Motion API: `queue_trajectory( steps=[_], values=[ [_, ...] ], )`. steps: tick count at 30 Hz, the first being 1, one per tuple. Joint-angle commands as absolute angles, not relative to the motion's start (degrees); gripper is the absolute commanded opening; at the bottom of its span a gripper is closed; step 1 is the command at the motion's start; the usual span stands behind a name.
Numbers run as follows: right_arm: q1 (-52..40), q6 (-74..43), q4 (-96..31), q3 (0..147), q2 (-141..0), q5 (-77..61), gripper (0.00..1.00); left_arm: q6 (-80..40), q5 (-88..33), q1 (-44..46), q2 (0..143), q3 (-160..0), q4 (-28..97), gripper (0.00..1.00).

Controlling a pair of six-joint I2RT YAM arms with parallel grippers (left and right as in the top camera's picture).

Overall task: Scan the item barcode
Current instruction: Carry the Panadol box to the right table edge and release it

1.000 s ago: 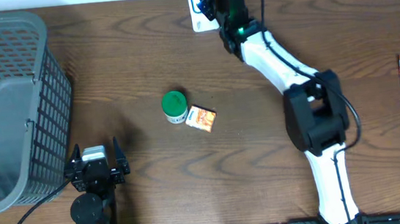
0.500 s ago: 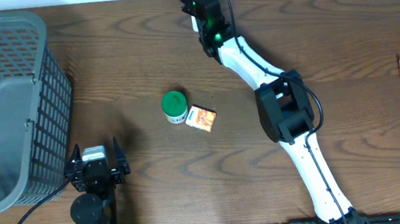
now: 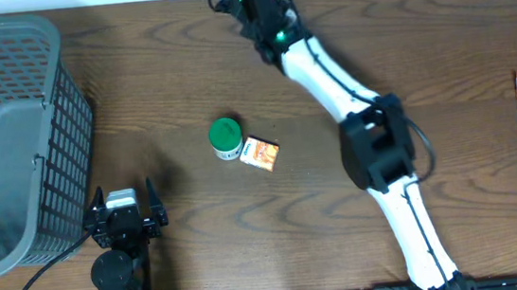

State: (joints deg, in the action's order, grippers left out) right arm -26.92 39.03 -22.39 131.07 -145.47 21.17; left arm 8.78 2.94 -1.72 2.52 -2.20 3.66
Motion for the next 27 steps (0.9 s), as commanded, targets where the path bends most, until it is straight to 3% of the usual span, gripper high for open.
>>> queue_trajectory(
  steps=[1,4,6,9,13,14,18,22,25,27],
  values=[
    [-24.6,33.7,-35.2,131.9,-134.1,26.3,0.26,8.3,3.4,-1.5,2.3,-1.0,5.5,0.84],
    [-21.5,28.6,-47.5,131.9,-132.2,29.9,0.24,8.3,3.4,-1.5,2.3,-1.0,5.5,0.84],
    [-15.9,23.7,-60.0,131.9,-132.1,30.1,0.21,8.3,3.4,-1.5,2.3,-1.0,5.5,0.84],
    [-8.5,19.0,-68.8,131.1,-133.3,29.2,0.2,8.3,3.5,-1.5,2.3,-1.0,5.5,0.84],
    [3.7,12.6,-69.8,125.6,-133.3,20.0,0.22,8.3,3.4,-1.5,2.3,-1.0,5.5,0.84],
    [10.8,12.0,-68.6,120.7,-133.3,16.9,0.22,8.3,3.4,-1.5,2.3,-1.0,5.5,0.84],
    [22.1,10.1,-63.8,112.4,-133.3,16.1,0.25,8.3,3.4,-1.5,2.3,-1.0,5.5,0.84],
    [30.3,6.3,-62.6,109.9,-133.3,15.9,0.46,8.3,3.4,-1.5,2.3,-1.0,5.5,0.84],
    [33.3,3.9,-64.5,113.2,-131.2,6.1,0.99,8.3,3.4,-1.5,2.3,-1.0,5.5,0.84],
    [33.4,3.8,-66.6,116.7,-129.7,-0.8,0.99,8.3,3.4,-1.5,2.3,-1.0,5.5,0.84]
  ],
)
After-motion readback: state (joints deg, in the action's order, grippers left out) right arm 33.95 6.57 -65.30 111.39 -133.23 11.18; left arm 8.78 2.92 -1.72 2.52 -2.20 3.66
